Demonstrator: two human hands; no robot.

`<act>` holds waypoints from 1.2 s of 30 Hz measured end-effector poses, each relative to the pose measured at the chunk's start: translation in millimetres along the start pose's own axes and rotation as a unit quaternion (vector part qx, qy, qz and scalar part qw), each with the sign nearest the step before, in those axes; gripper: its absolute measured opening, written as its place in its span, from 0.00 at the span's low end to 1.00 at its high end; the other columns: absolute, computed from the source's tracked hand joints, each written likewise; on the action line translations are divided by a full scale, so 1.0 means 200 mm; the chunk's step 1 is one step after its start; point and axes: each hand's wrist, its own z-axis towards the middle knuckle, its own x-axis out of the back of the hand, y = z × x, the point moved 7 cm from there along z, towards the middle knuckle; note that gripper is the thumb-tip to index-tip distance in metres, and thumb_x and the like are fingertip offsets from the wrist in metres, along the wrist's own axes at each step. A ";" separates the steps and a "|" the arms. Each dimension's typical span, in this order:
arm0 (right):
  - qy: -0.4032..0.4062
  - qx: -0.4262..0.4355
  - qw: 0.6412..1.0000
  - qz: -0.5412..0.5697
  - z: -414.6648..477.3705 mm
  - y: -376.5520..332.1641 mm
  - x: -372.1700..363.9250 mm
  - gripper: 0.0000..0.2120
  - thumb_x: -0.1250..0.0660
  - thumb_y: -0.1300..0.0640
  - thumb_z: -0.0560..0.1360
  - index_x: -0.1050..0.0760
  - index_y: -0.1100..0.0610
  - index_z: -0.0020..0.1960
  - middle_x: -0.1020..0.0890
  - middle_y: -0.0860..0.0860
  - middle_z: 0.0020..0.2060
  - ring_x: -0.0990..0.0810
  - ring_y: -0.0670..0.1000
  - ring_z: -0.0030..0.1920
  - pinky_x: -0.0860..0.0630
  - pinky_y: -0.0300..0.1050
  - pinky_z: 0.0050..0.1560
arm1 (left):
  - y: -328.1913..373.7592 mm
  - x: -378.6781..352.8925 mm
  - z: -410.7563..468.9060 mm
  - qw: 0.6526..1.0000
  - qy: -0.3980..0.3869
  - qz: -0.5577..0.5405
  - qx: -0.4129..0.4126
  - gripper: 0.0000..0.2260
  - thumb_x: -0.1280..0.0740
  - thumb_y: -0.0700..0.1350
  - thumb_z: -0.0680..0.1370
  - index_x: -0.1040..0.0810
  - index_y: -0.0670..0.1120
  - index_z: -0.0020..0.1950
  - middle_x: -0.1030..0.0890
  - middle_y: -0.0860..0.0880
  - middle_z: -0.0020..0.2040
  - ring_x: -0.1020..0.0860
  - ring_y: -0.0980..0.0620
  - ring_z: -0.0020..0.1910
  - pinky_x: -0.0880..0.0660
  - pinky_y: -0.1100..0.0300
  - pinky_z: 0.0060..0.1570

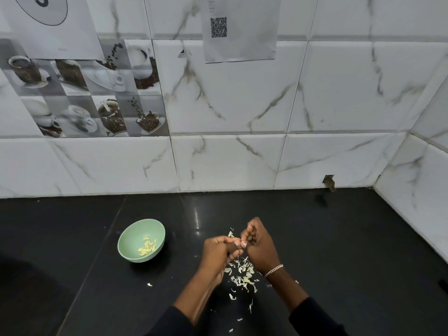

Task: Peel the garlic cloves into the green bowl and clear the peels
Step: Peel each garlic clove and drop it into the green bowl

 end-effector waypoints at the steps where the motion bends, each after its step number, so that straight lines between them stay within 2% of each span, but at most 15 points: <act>1: 0.009 0.006 1.000 -0.001 0.00 -0.02 0.00 0.14 0.31 0.67 0.69 0.36 0.56 0.45 0.25 0.49 0.32 0.29 0.48 0.33 0.27 0.47 0.36 | 0.00 0.00 0.00 1.000 0.003 -0.012 0.008 0.07 0.34 0.24 0.73 0.18 0.32 0.42 0.16 0.34 0.40 0.18 0.48 0.34 0.20 0.65 0.34; 5: 0.034 0.022 0.999 -0.007 -0.01 -0.07 -0.01 0.15 0.30 0.68 0.69 0.36 0.60 0.42 0.25 0.47 0.30 0.30 0.42 0.32 0.29 0.38 0.35 | -0.01 -0.01 0.01 0.998 0.014 -0.048 0.037 0.07 0.36 0.24 0.74 0.19 0.31 0.43 0.16 0.37 0.38 0.19 0.50 0.30 0.21 0.67 0.32; 8: 0.041 0.032 0.999 -0.014 0.00 -0.09 -0.01 0.14 0.30 0.70 0.70 0.35 0.61 0.42 0.25 0.48 0.31 0.30 0.41 0.31 0.29 0.36 0.35 | -0.01 -0.01 0.01 0.994 0.012 -0.092 0.053 0.07 0.37 0.25 0.75 0.19 0.30 0.46 0.16 0.35 0.41 0.17 0.50 0.32 0.19 0.66 0.34; 12: 0.040 0.061 0.997 -0.025 0.01 -0.13 0.00 0.11 0.34 0.70 0.68 0.34 0.59 0.43 0.24 0.53 0.33 0.29 0.44 0.33 0.28 0.42 0.37 | -0.01 -0.02 0.03 0.985 0.008 -0.160 0.071 0.07 0.37 0.26 0.76 0.21 0.28 0.50 0.16 0.33 0.43 0.15 0.48 0.35 0.18 0.64 0.38; 15: 0.021 0.063 0.997 -0.044 0.02 -0.12 0.00 0.10 0.36 0.68 0.67 0.32 0.57 0.43 0.23 0.56 0.35 0.27 0.50 0.34 0.26 0.51 0.38 | -0.01 -0.01 0.03 0.985 0.018 -0.156 0.071 0.06 0.35 0.28 0.77 0.20 0.29 0.52 0.16 0.34 0.42 0.16 0.49 0.33 0.18 0.65 0.34; 18: -0.001 0.054 0.997 -0.054 0.03 -0.10 0.00 0.11 0.34 0.70 0.68 0.31 0.56 0.43 0.21 0.55 0.36 0.23 0.57 0.37 0.24 0.56 0.41 | -0.01 0.00 0.02 0.986 0.025 -0.148 0.075 0.06 0.34 0.29 0.78 0.20 0.32 0.53 0.16 0.36 0.40 0.18 0.52 0.31 0.20 0.67 0.31; 23: -0.039 0.020 0.999 -0.030 0.03 -0.08 -0.01 0.09 0.28 0.64 0.69 0.25 0.53 0.44 0.17 0.54 0.37 0.17 0.56 0.40 0.19 0.52 0.43 | -0.01 0.01 0.03 0.979 0.024 -0.185 0.088 0.06 0.36 0.29 0.79 0.21 0.33 0.53 0.18 0.38 0.38 0.21 0.54 0.28 0.22 0.68 0.28; 26: -0.038 -0.007 0.999 0.008 0.02 -0.06 0.01 0.06 0.26 0.66 0.71 0.19 0.57 0.46 0.15 0.55 0.39 0.16 0.51 0.40 0.17 0.47 0.42 | 0.00 0.02 0.03 0.975 0.020 -0.200 0.089 0.08 0.37 0.28 0.79 0.22 0.33 0.56 0.18 0.38 0.39 0.20 0.53 0.30 0.22 0.68 0.29; 29: -0.027 -0.036 0.998 0.041 0.03 -0.03 0.03 0.06 0.30 0.69 0.74 0.17 0.61 0.47 0.14 0.58 0.39 0.15 0.52 0.39 0.17 0.45 0.40 | 0.02 0.02 0.03 0.975 0.011 -0.206 0.084 0.09 0.39 0.28 0.80 0.22 0.35 0.57 0.18 0.40 0.38 0.19 0.53 0.32 0.22 0.67 0.31; 32: -0.019 -0.049 0.998 0.023 0.03 -0.01 0.05 0.04 0.31 0.66 0.77 0.18 0.61 0.47 0.15 0.59 0.35 0.15 0.56 0.35 0.18 0.46 0.38 | 0.02 0.02 0.04 0.975 0.007 -0.204 0.086 0.09 0.40 0.28 0.80 0.22 0.34 0.57 0.17 0.40 0.37 0.18 0.53 0.31 0.21 0.67 0.31; 34: -0.023 -0.050 0.998 -0.005 0.03 -0.01 0.06 0.02 0.27 0.64 0.75 0.19 0.61 0.44 0.15 0.57 0.33 0.16 0.54 0.31 0.19 0.45 0.35 | 0.01 0.02 0.04 0.976 0.005 -0.202 0.084 0.08 0.39 0.28 0.80 0.23 0.33 0.56 0.17 0.39 0.37 0.18 0.53 0.32 0.21 0.67 0.31; 36: -0.021 -0.040 0.998 -0.039 0.04 -0.03 0.06 0.05 0.24 0.62 0.72 0.20 0.59 0.41 0.17 0.55 0.31 0.18 0.50 0.29 0.21 0.43 0.32 | 0.01 0.02 0.04 0.977 0.003 -0.196 0.080 0.08 0.38 0.28 0.80 0.22 0.32 0.56 0.17 0.37 0.39 0.17 0.52 0.33 0.20 0.67 0.33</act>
